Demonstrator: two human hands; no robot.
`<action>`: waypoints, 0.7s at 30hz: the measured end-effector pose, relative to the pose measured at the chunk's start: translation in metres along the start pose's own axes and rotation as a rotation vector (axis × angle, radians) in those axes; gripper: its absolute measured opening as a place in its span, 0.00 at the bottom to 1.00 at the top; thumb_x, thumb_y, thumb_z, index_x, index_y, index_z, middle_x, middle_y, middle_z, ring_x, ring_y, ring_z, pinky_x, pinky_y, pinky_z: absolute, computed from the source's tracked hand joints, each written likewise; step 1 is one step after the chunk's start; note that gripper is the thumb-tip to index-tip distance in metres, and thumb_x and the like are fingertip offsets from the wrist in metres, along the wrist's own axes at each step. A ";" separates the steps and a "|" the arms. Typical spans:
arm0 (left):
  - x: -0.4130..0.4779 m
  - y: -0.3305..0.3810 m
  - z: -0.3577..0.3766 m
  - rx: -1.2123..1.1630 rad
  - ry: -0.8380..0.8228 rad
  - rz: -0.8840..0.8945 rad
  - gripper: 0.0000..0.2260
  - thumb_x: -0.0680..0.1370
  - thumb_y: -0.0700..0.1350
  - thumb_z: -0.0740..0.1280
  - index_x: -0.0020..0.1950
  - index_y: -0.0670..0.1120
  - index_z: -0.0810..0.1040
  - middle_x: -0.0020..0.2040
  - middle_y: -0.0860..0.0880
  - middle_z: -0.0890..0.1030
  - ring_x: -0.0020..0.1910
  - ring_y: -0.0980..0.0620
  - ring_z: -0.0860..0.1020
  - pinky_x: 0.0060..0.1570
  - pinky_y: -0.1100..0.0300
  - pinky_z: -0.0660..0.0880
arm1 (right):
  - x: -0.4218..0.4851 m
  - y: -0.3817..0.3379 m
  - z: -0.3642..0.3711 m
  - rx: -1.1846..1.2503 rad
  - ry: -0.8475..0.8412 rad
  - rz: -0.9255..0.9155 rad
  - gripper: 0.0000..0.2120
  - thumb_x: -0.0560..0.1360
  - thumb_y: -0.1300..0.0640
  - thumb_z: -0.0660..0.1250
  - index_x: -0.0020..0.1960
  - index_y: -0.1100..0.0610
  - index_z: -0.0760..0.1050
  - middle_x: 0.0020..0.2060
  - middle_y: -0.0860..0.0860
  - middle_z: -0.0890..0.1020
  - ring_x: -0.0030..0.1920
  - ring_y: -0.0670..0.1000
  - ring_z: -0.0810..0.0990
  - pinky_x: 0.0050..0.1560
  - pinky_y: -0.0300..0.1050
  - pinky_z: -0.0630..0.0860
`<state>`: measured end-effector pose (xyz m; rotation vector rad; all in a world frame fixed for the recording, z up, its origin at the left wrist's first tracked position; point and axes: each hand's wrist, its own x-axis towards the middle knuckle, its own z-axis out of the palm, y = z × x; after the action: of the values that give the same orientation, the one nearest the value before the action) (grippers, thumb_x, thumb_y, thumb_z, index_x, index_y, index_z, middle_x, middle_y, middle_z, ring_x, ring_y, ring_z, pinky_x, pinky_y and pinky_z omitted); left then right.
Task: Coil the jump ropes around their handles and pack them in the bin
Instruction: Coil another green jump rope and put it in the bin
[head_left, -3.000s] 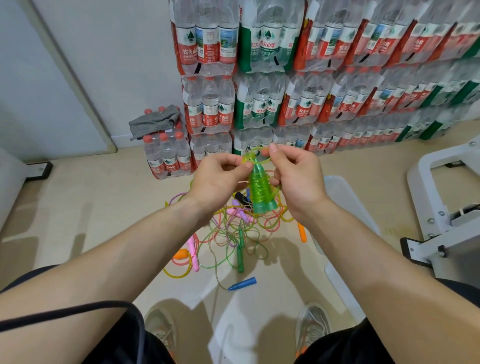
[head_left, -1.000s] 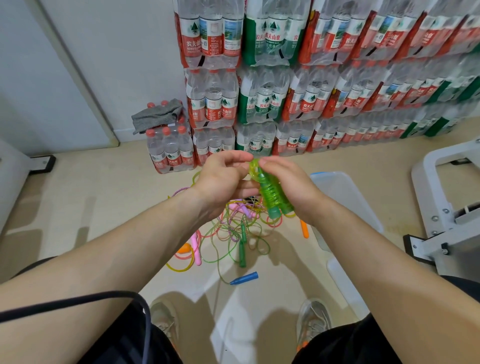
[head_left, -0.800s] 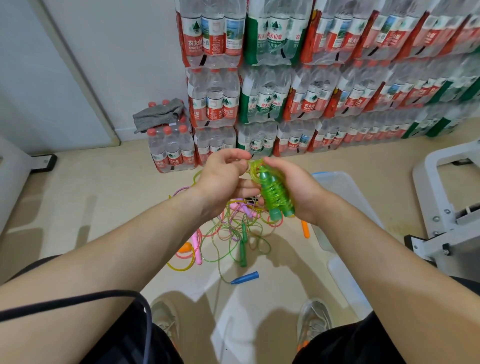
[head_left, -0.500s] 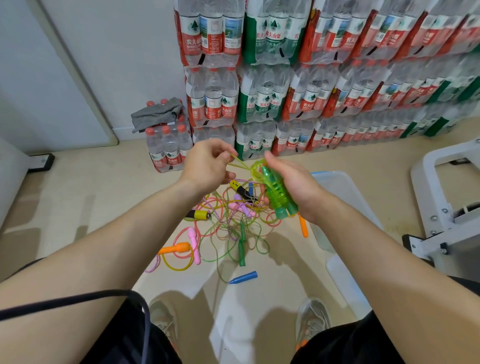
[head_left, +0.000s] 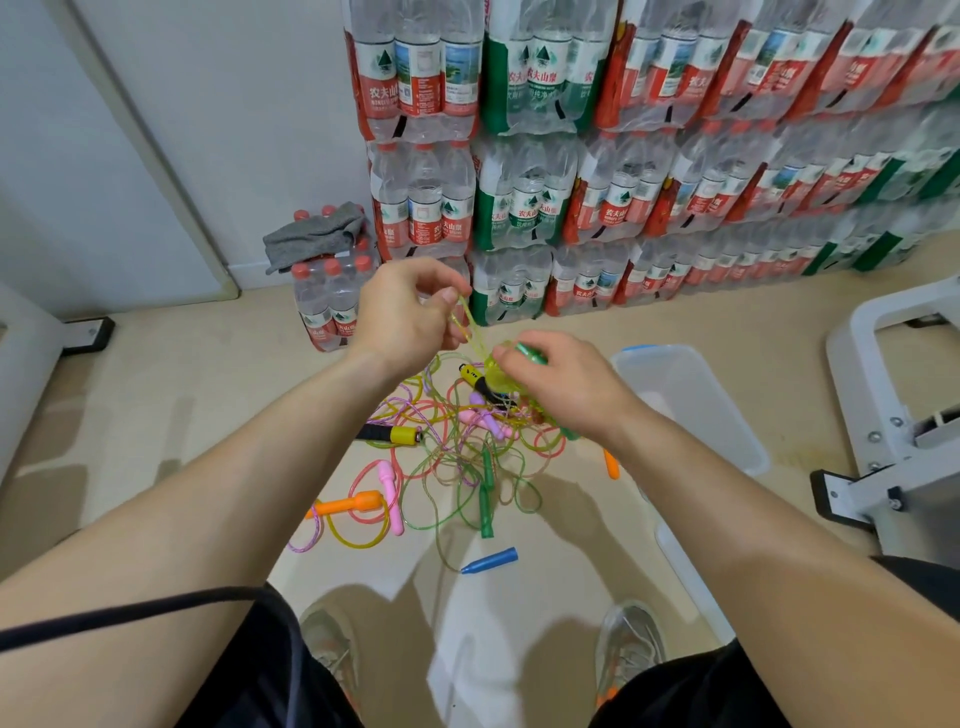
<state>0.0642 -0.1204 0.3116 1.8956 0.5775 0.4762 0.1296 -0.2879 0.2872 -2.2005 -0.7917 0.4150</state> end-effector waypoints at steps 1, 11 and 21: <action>0.000 -0.001 0.001 0.008 0.003 -0.010 0.09 0.82 0.36 0.63 0.48 0.43 0.82 0.41 0.47 0.79 0.29 0.50 0.81 0.40 0.46 0.84 | -0.003 -0.001 0.002 -0.043 -0.005 -0.026 0.20 0.77 0.37 0.61 0.38 0.52 0.71 0.29 0.46 0.77 0.32 0.49 0.77 0.37 0.49 0.73; -0.006 0.004 0.015 -0.079 -0.052 -0.048 0.04 0.79 0.36 0.68 0.50 0.41 0.82 0.43 0.43 0.80 0.26 0.50 0.79 0.31 0.57 0.80 | -0.010 0.016 0.008 -0.054 -0.017 -0.001 0.23 0.75 0.32 0.59 0.40 0.53 0.72 0.30 0.49 0.76 0.35 0.52 0.78 0.39 0.54 0.75; -0.014 0.023 0.039 -0.419 -0.192 -0.226 0.08 0.76 0.37 0.73 0.53 0.42 0.79 0.46 0.42 0.82 0.34 0.46 0.83 0.34 0.59 0.81 | -0.014 0.044 -0.011 0.400 -0.036 0.213 0.31 0.67 0.30 0.67 0.42 0.61 0.75 0.34 0.49 0.73 0.37 0.52 0.75 0.43 0.51 0.70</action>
<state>0.0790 -0.1654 0.3178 1.4382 0.5110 0.2408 0.1422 -0.3261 0.2625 -1.9071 -0.4447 0.6588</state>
